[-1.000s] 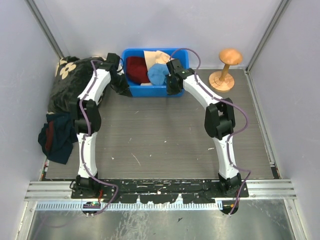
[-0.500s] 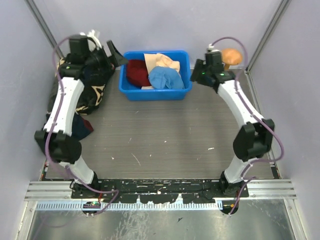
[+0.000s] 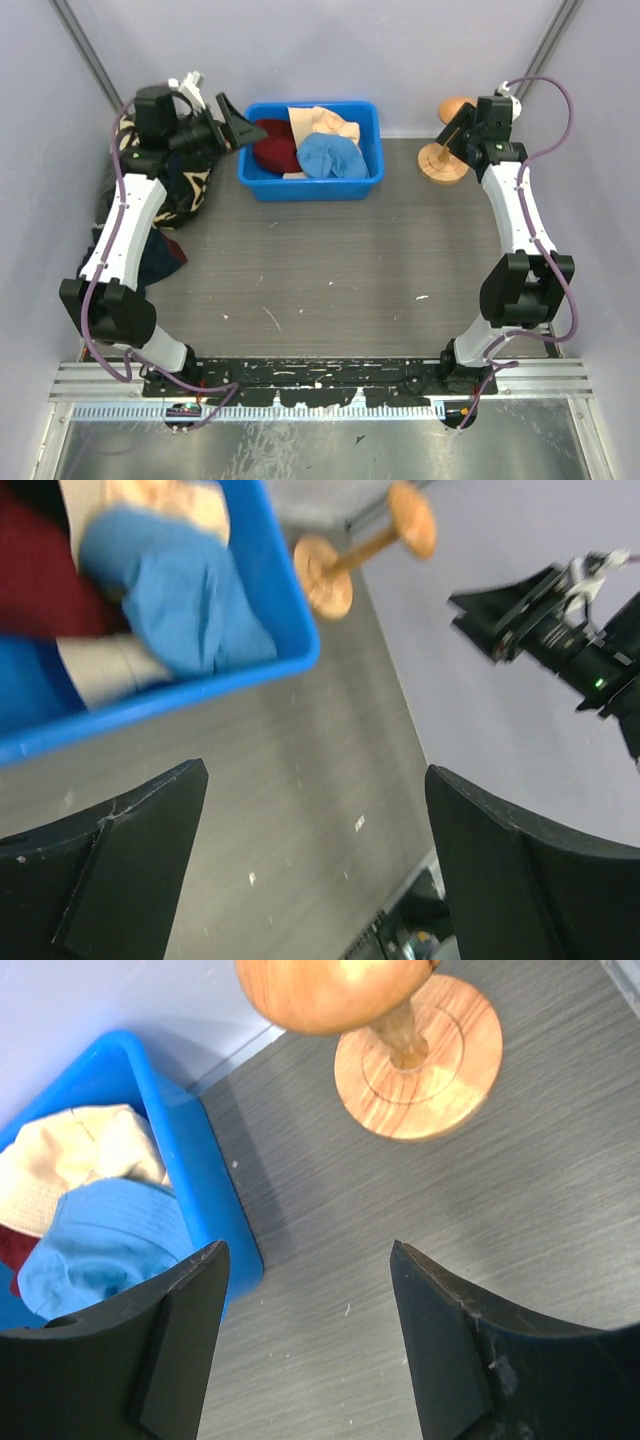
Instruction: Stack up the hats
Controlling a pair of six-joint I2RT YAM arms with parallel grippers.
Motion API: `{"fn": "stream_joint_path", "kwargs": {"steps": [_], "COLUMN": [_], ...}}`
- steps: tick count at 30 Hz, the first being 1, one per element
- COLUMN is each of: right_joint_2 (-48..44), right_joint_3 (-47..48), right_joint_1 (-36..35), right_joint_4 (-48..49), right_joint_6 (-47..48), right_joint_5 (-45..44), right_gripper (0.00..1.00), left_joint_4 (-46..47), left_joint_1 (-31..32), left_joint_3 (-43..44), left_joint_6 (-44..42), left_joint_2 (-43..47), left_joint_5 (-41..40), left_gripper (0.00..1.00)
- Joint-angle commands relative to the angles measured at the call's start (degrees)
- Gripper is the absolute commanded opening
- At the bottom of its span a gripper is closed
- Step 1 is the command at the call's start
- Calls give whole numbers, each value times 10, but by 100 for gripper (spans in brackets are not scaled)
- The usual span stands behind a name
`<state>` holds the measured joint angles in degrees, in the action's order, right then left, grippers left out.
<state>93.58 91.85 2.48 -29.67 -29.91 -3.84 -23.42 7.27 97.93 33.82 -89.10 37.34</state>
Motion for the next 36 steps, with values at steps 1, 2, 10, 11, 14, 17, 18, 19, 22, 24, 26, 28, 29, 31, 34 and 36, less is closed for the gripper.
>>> {"fn": "stream_joint_path", "kwargs": {"steps": [1, 2, 10, 11, 14, 17, 18, 19, 22, 24, 26, 28, 29, 31, 34, 36], "right_joint_2": [27, 34, 111, 124, 175, 218, 240, 260, 317, 329, 325, 320, 317, 318, 348, 371], "right_joint_3": [66, 70, 117, 139, 188, 224, 236, 266, 308, 293, 254, 214, 193, 147, 142, 148], "right_joint_1": [14, 20, 121, 127, 147, 161, 163, 164, 166, 166, 166, 166, 166, 167, 168, 168], "right_joint_4": [30, 33, 102, 100, 111, 141, 141, 140, 143, 169, 197, 229, 248, 303, 340, 371], "right_joint_6": [1, 2, -87, -94, -118, -154, -164, -175, -220, -260, -286, -307, -318, -351, -381, -404], "right_joint_5": [-33, -45, 29, 40, 66, 97, 109, 120, 146, 153, 147, 141, 137, 137, 154, 168], "right_gripper": [72, 72, 72, 72, 72, 72, 72, 72, 72, 71, 71, 70, 70, 70, 70, 68], "left_joint_4": [14, 24, -1, 3, 5, 7, 4, -1, -18, -27, -38, -44, -46, -49, -52, -61], "left_joint_1": [-1, -1, -2, -2, -2, -2, -1, -1, -2, -1, -1, -1, -2, -2, -1, -2], "left_joint_3": [-63, -73, -69, -76, -89, -93, -91, -88, -75, -70, -65, -62, -61, -58, -51, -43], "left_joint_6": [46, 50, 21, 21, 24, 27, 26, 24, 12, 4, -3, -8, -9, -11, -12, -15], "left_joint_2": [26, 29, 10, 9, 3, -6, -9, -12, -21, -25, -30, -36, -39, -47, -59, -67], "left_joint_5": [49, 49, 22, 18, 7, 5, 3, -1, -11, -17, -27, -31, -32, -34, -34, -35], "left_gripper": [98, 98, 98, 98, 98, 98, 98, 98, 98, 98, 98, 98, 98, 98, 98, 98]}}
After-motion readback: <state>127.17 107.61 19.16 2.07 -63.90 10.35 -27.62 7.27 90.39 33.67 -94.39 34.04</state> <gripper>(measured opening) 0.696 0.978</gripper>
